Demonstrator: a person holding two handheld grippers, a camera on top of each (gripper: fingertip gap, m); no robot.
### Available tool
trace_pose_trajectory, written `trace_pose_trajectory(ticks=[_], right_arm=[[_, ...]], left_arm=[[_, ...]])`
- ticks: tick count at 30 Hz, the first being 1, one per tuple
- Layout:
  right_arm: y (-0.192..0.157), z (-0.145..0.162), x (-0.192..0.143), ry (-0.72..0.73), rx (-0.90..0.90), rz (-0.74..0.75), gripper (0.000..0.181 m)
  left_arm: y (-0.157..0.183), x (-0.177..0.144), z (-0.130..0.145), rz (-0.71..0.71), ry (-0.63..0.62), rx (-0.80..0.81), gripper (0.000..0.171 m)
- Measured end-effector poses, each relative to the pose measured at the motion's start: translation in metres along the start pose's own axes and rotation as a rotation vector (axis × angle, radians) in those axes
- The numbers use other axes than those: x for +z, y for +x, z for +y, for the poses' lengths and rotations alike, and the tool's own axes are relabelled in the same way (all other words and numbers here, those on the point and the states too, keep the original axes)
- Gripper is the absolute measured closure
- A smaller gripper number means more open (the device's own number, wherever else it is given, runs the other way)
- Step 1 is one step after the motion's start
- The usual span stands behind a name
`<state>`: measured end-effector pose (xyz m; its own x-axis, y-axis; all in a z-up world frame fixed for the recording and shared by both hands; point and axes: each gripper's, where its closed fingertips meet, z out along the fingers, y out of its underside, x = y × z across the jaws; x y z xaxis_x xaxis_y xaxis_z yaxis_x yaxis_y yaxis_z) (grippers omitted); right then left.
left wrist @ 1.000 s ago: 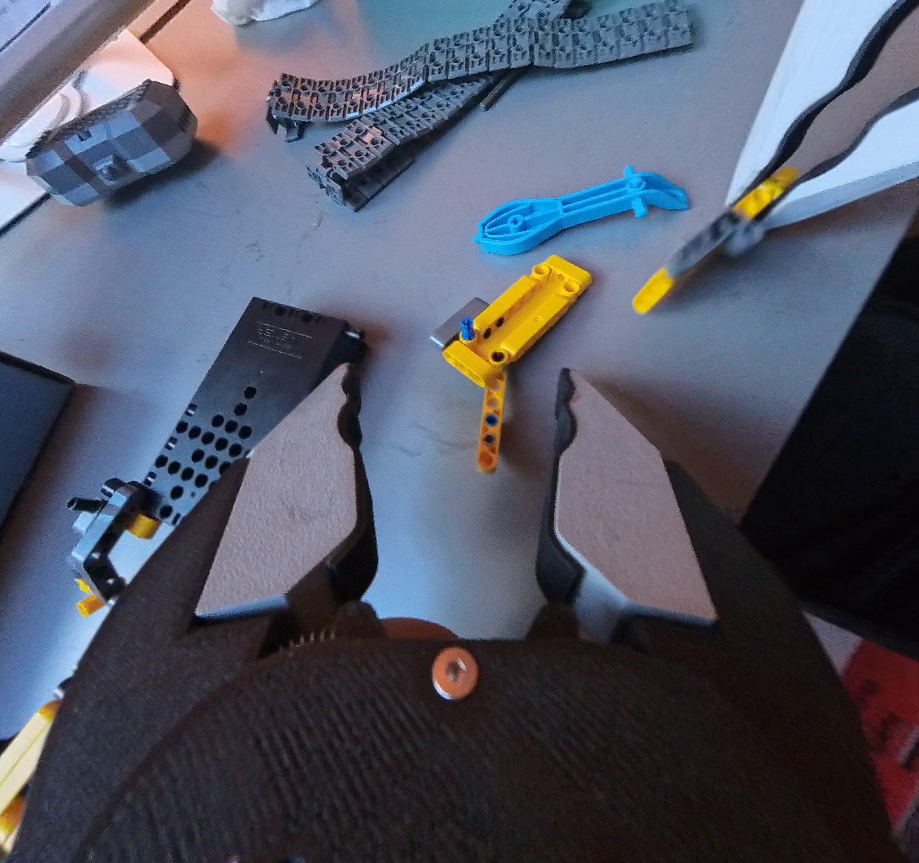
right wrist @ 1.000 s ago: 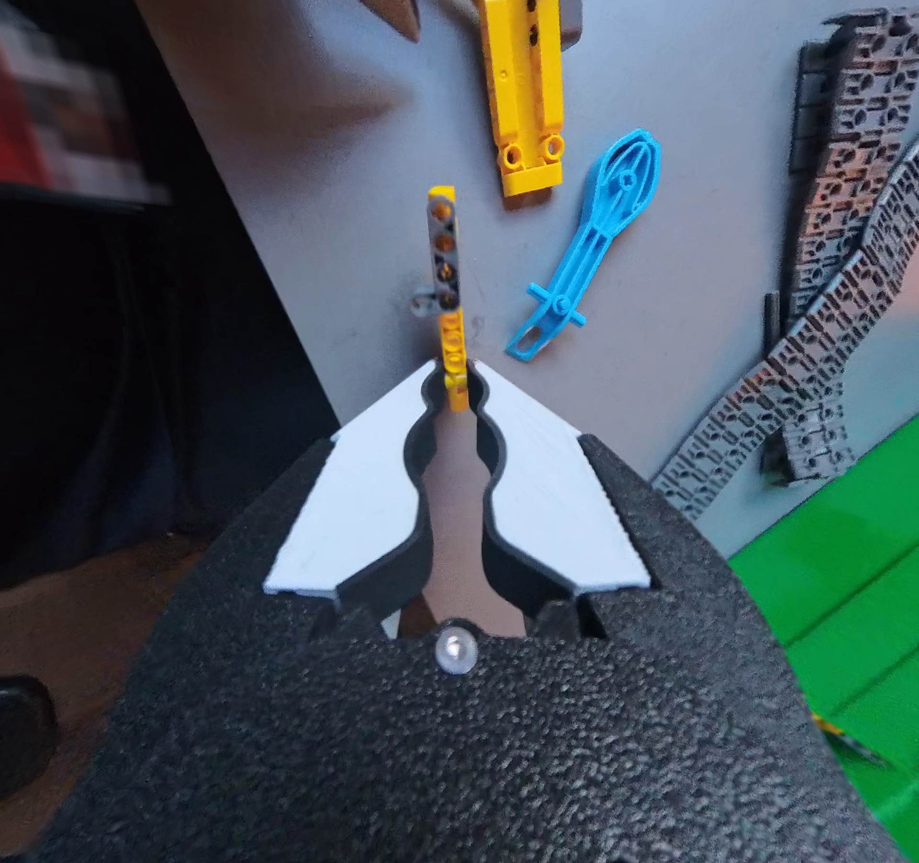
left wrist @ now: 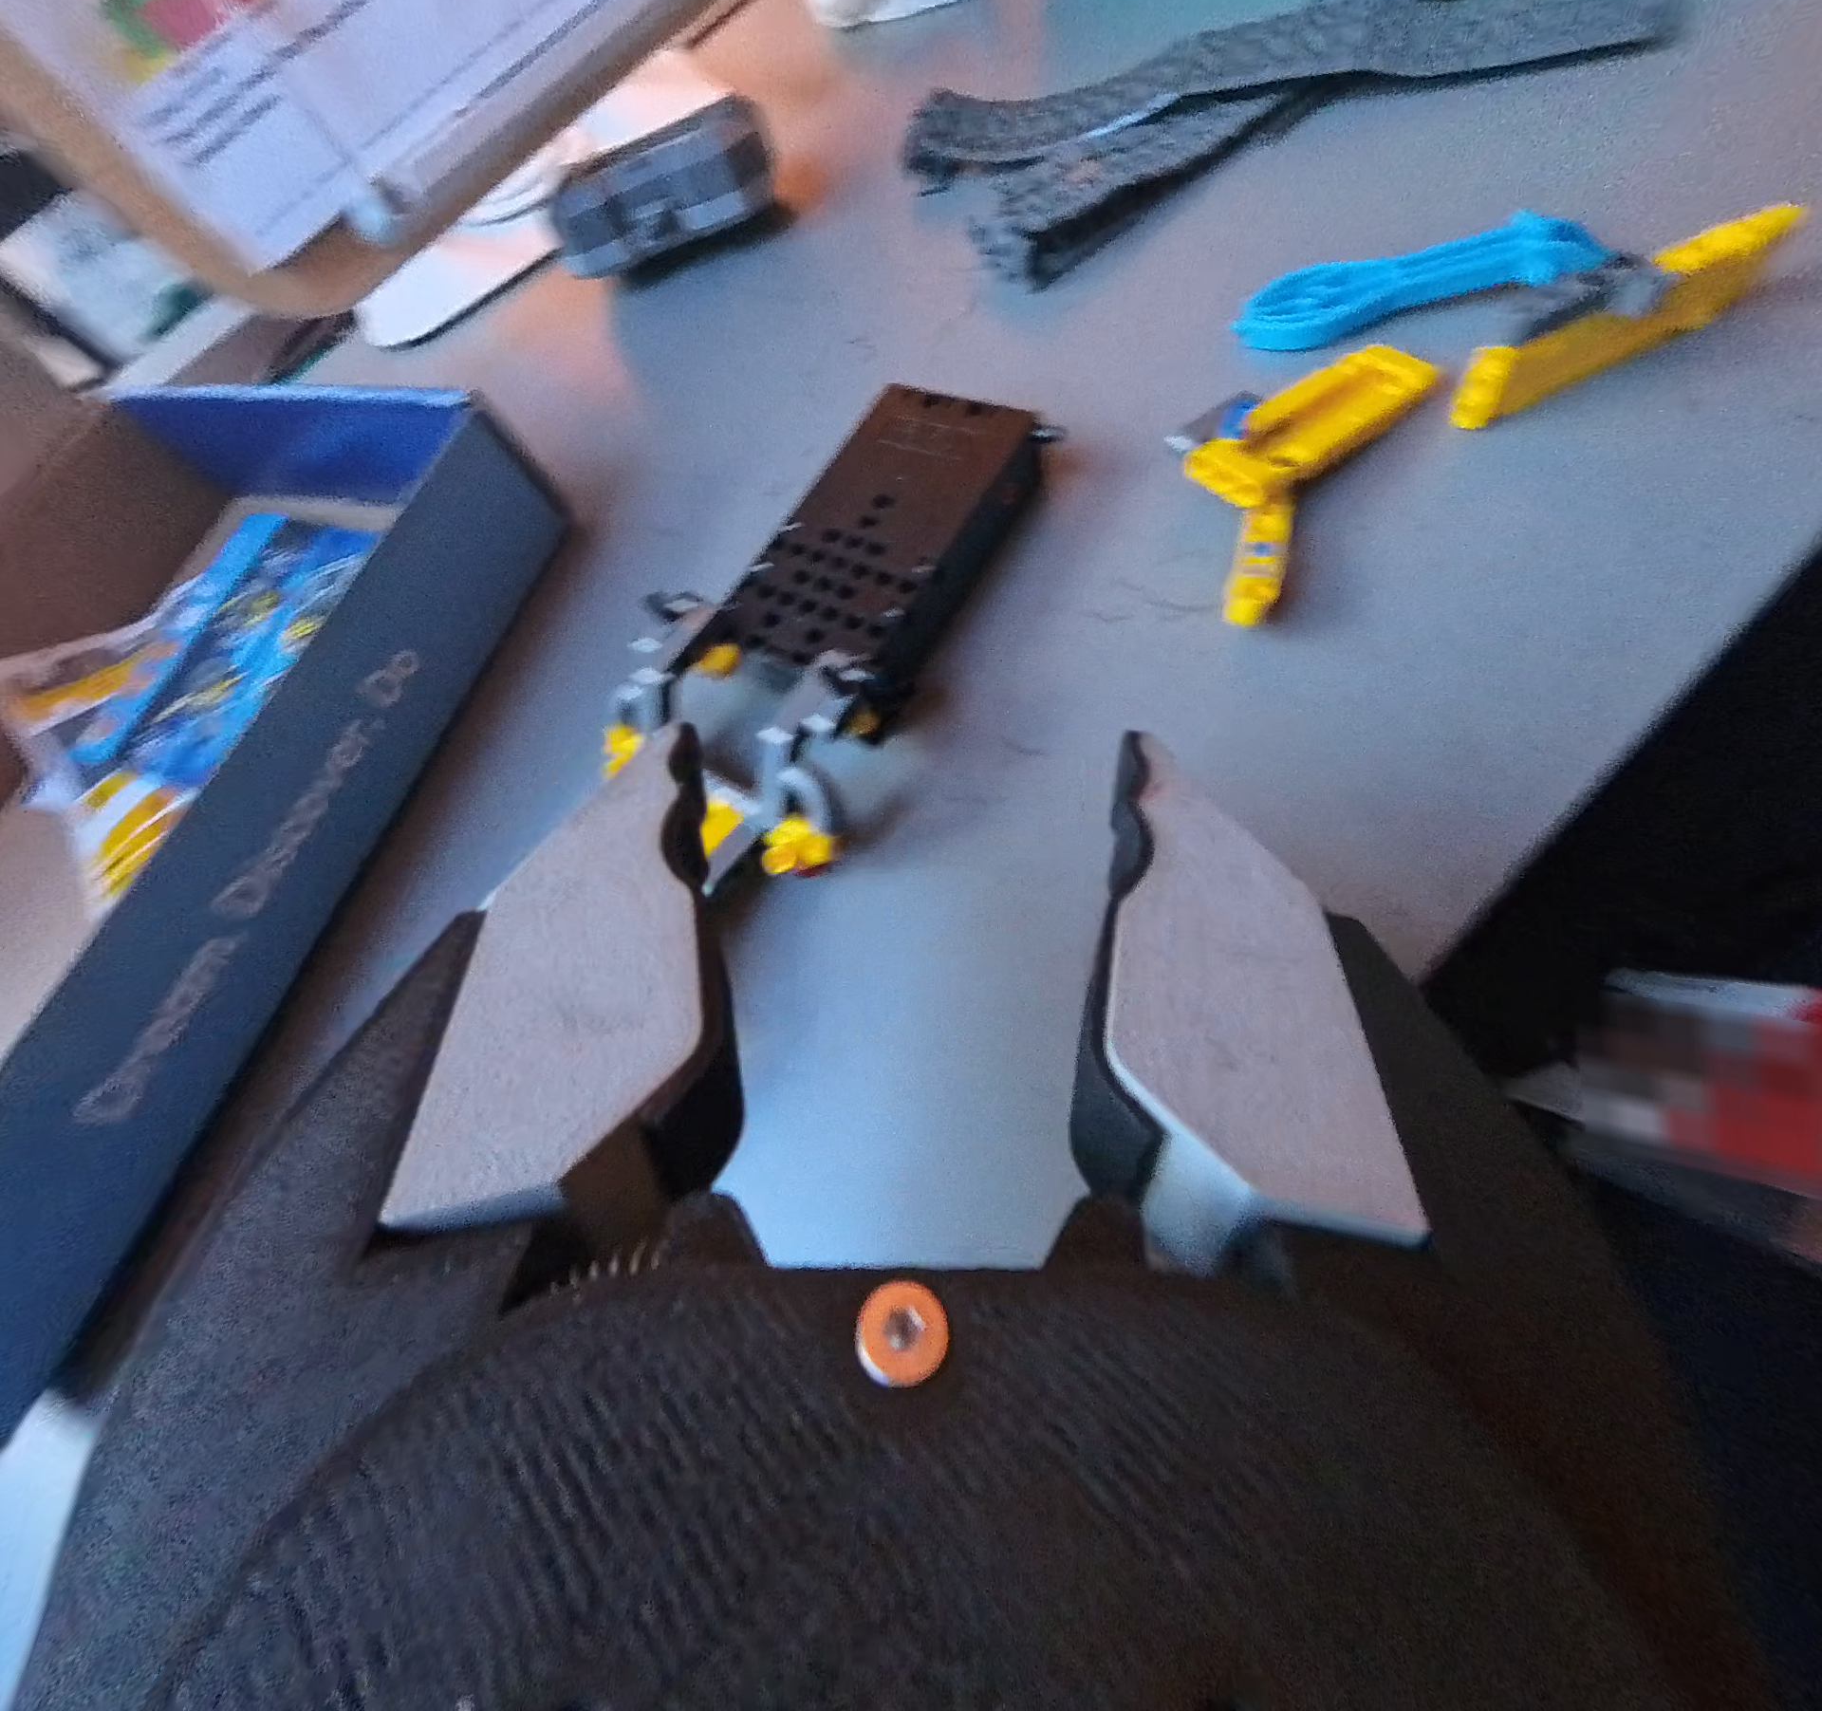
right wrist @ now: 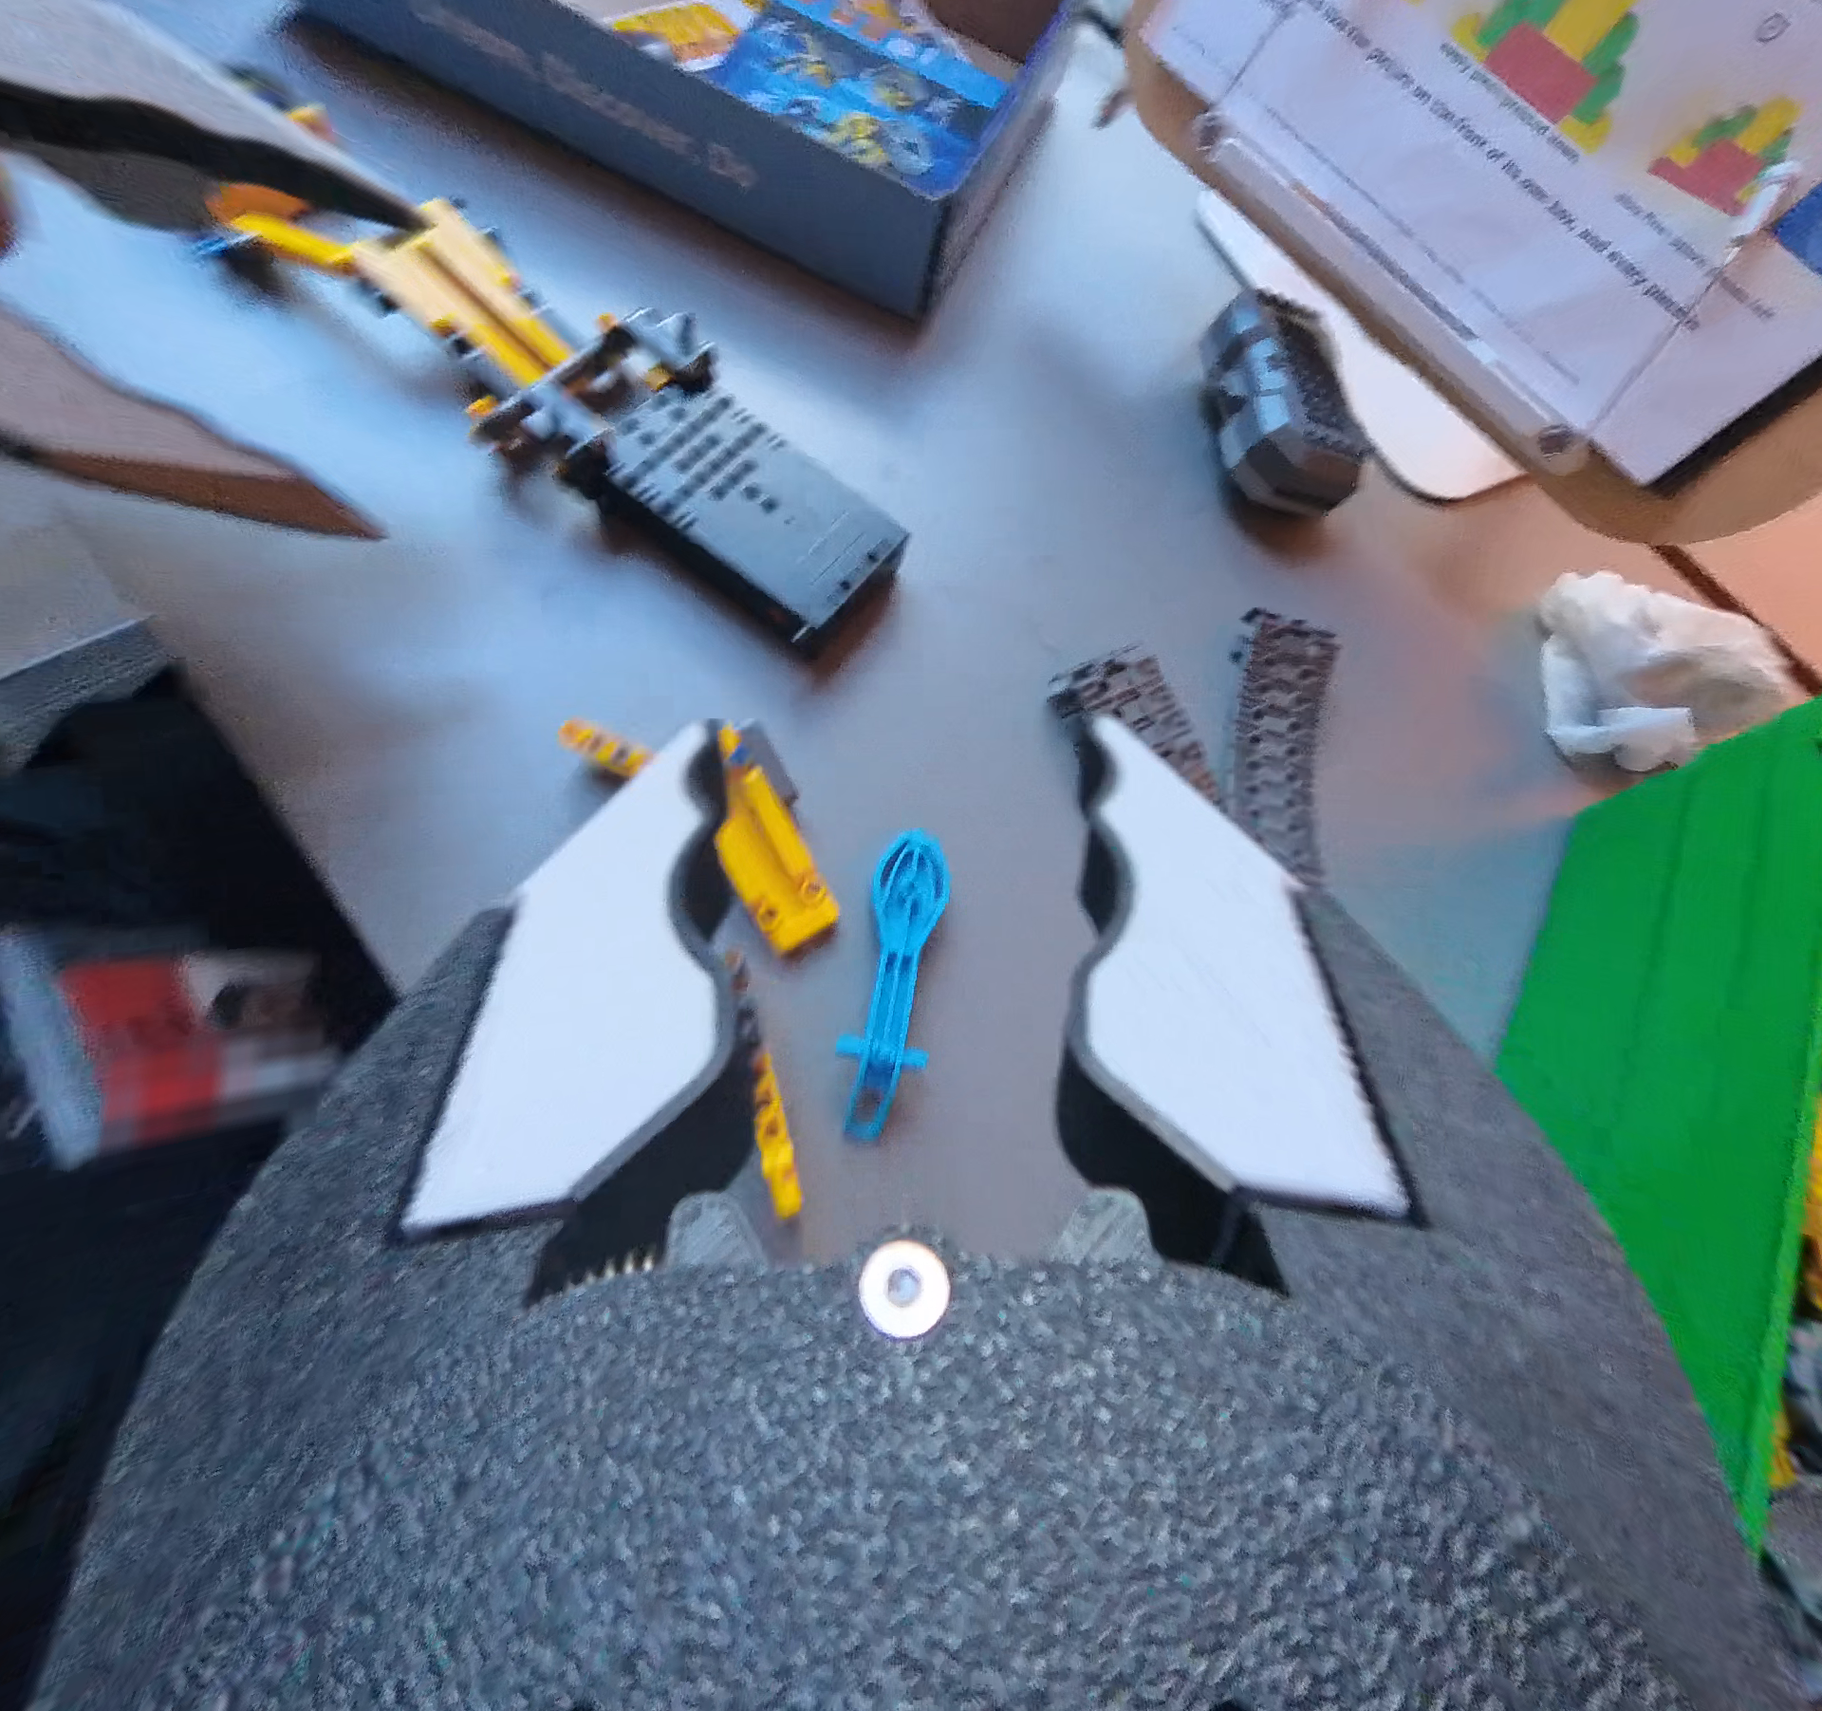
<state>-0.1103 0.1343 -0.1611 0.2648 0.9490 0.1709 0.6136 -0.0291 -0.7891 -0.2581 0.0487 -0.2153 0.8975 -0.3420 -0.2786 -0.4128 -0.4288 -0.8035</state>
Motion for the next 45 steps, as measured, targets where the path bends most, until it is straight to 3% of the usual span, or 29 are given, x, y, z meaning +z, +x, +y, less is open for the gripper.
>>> trace_pose_trajectory(ticks=[1,3,5,7,10,15,18,20,22,27,32,36,40,45], right_arm=[[-0.002,0.011,-0.009,-0.014,0.000,-0.030,0.121],[-0.001,0.044,-0.024,-0.077,0.001,-0.040,0.104],[-0.004,0.076,-0.033,-0.123,-0.013,-0.051,0.104],[-0.013,0.100,-0.034,-0.147,0.029,-0.090,0.105],[-0.017,0.121,-0.030,-0.155,0.087,-0.103,0.111],[-0.034,0.125,-0.008,-0.125,0.104,-0.158,0.114],[-0.039,0.134,0.004,-0.153,0.110,-0.180,0.161],[-0.048,0.127,0.003,-0.109,0.175,-0.266,0.177],[-0.050,0.125,0.001,-0.087,0.227,-0.313,0.177],[-0.059,0.120,-0.006,-0.038,0.396,-0.457,0.177],[-0.071,0.110,-0.012,-0.011,0.623,-0.649,0.177],[-0.076,0.104,-0.015,0.029,0.569,-0.664,0.177],[-0.077,0.104,-0.017,0.061,0.259,-0.508,0.177],[-0.076,0.098,-0.016,0.053,0.065,-0.359,0.177]], left_arm=[[0.014,0.003,-0.004,0.069,0.016,0.014,0.097],[0.046,0.011,-0.012,0.215,0.036,0.055,0.106],[0.075,0.023,-0.019,0.332,0.025,0.099,0.106],[0.107,0.034,-0.023,0.471,-0.003,0.173,0.119],[0.128,0.056,-0.035,0.494,-0.008,0.265,0.125],[0.151,0.074,-0.052,0.564,-0.010,0.310,0.133],[0.154,0.084,-0.054,0.604,-0.045,0.311,0.144],[0.154,0.086,-0.051,0.630,-0.078,0.308,0.152],[0.153,0.086,-0.052,0.648,-0.072,0.285,0.159],[0.160,0.074,-0.051,0.753,-0.073,0.164,0.149],[0.158,0.071,-0.048,0.688,-0.016,0.236,0.138],[0.166,0.069,-0.040,0.712,-0.019,0.274,0.151],[0.167,0.058,-0.055,0.737,0.118,0.250,0.159],[0.166,0.051,-0.065,0.724,0.210,0.264,0.150]])
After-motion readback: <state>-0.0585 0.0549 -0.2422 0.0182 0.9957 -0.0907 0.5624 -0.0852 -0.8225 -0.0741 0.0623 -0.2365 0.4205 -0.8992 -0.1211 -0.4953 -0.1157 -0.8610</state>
